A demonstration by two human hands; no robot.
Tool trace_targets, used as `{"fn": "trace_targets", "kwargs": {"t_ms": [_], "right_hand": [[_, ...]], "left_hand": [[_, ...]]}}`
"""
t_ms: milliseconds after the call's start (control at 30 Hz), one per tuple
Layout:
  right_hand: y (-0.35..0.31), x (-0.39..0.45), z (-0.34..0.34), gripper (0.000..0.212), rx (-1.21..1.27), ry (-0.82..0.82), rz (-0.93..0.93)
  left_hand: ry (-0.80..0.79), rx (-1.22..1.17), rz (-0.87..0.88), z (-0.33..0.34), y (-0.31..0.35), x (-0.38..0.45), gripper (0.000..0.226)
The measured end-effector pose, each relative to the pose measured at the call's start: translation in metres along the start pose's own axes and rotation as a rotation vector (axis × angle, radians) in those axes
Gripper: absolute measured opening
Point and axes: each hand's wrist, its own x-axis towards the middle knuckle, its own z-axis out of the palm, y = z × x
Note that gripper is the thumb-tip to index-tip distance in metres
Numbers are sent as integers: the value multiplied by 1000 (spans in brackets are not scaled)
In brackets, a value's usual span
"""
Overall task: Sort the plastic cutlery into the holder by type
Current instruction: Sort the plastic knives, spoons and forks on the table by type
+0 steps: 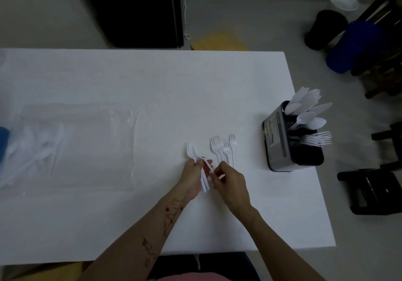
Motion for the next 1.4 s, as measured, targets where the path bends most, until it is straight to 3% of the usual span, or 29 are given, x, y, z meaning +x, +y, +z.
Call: {"fn": "trace_targets", "kwargs": {"t_ms": [133, 233, 300, 433, 667, 833, 967, 1167, 1333, 1400], "right_hand": [[7, -1, -5, 16, -26, -63, -68], [13, 4, -12, 21, -158, 108, 75], [14, 9, -14, 27, -236, 139, 189], [7, 17, -7, 32, -375, 77, 249], [1, 24, -6, 18, -341, 50, 358], [2, 15, -12, 15, -252, 26, 179], [4, 3, -11, 13, -211, 15, 17], [10, -4, -11, 21, -73, -63, -94], [15, 3, -15, 25, -209, 131, 116], [13, 9, -14, 30, -308, 90, 199]], "left_hand": [[70, -155, -94, 3, 0, 2, 22], [133, -216, -131, 7, 3, 4, 24], [166, -206, -138, 8, 2, 5, 22], [160, -145, -113, 3, -1, 4, 19], [70, -78, -132, -6, -5, 3, 25], [31, -65, -124, -4, -3, 0, 22], [-8, -19, -104, 0, -4, 0, 38], [-38, -146, -142, 4, -4, -2, 36], [56, -62, -124, 6, -8, 2, 22], [113, 47, -72, 6, -11, 5, 19]]}}
